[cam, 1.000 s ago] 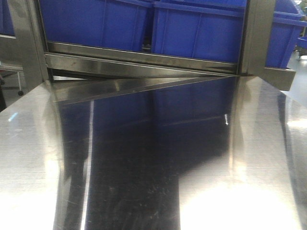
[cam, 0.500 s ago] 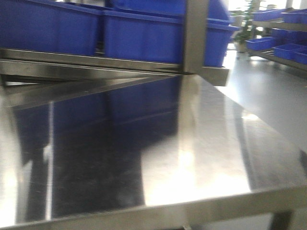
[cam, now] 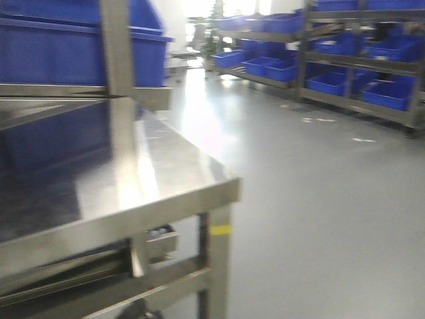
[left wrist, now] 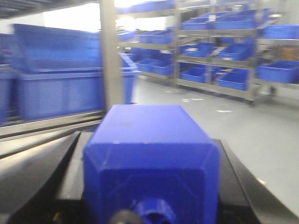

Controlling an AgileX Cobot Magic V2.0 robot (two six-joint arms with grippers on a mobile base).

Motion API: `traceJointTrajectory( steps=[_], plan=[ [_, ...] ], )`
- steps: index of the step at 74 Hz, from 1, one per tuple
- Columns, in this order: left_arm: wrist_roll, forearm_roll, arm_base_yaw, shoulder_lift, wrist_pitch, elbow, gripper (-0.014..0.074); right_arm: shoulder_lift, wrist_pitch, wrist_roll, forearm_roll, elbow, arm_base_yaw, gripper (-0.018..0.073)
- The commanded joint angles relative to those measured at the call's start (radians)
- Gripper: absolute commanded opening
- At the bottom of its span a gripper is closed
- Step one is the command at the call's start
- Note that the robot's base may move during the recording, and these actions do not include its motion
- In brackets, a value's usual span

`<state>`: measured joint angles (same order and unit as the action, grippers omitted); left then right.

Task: Pick and sort blue part to right shelf
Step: 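Drive the base away from the table carrying both blue parts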

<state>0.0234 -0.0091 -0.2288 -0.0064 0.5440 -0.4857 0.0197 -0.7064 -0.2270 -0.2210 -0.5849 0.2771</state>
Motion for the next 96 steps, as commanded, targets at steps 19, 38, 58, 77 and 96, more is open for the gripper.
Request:
traceJointTrajectory(
  steps=[19,38,58,77,96],
  plan=[
    [0.0,-0.002,-0.003,-0.017,-0.087,-0.029,0.0312,0.009,0.097,0.006,-0.021,-0.026,-0.001,0.0277],
    [0.0,-0.002,-0.003,-0.017,-0.087,-0.029,0.0312,0.009,0.097,0.006,-0.021,-0.026,-0.001,0.0277],
    [0.0,-0.002,-0.003,-0.017,-0.087,-0.029,0.0312,0.009,0.097,0.006,-0.021,-0.026,-0.001,0.0277],
    [0.0,-0.002,-0.003,-0.017,-0.087,-0.029,0.0312,0.009,0.097,0.006,-0.021,-0.026,-0.001,0.0277],
    [0.0,-0.002,-0.003,-0.017,-0.087,-0.029,0.0312,0.009,0.098,0.006,-0.021,-0.026,-0.001,0.0277]
  ],
)
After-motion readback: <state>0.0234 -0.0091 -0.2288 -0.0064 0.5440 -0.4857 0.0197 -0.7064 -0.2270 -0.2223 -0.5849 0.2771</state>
